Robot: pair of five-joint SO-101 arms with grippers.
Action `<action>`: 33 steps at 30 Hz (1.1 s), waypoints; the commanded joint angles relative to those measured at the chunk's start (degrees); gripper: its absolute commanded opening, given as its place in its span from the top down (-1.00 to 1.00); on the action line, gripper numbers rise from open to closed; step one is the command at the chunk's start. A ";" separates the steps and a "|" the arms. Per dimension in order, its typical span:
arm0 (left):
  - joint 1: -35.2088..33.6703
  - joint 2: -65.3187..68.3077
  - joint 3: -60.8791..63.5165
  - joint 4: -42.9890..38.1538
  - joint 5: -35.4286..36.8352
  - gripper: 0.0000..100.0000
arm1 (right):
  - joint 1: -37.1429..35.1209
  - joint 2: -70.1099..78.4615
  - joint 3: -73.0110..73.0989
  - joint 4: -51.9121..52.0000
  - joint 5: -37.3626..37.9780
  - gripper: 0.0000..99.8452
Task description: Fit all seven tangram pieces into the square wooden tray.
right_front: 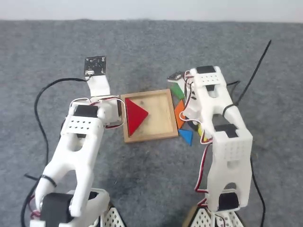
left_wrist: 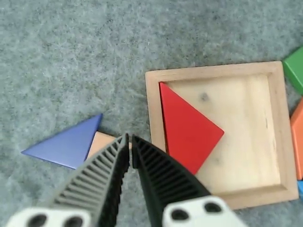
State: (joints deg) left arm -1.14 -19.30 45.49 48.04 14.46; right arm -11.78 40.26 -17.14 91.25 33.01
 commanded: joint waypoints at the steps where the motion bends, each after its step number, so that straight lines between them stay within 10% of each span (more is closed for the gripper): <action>1: -0.18 -0.35 -3.03 -0.97 -0.35 0.97 | 1.45 1.54 -1.49 1.27 -0.35 0.49; 33: -0.18 -0.44 -2.95 -0.97 -0.35 0.97 | 5.85 -9.45 -1.32 1.27 -11.60 0.92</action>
State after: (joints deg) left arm -1.05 -19.30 45.49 48.04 14.46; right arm -6.15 36.22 -17.23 92.22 20.00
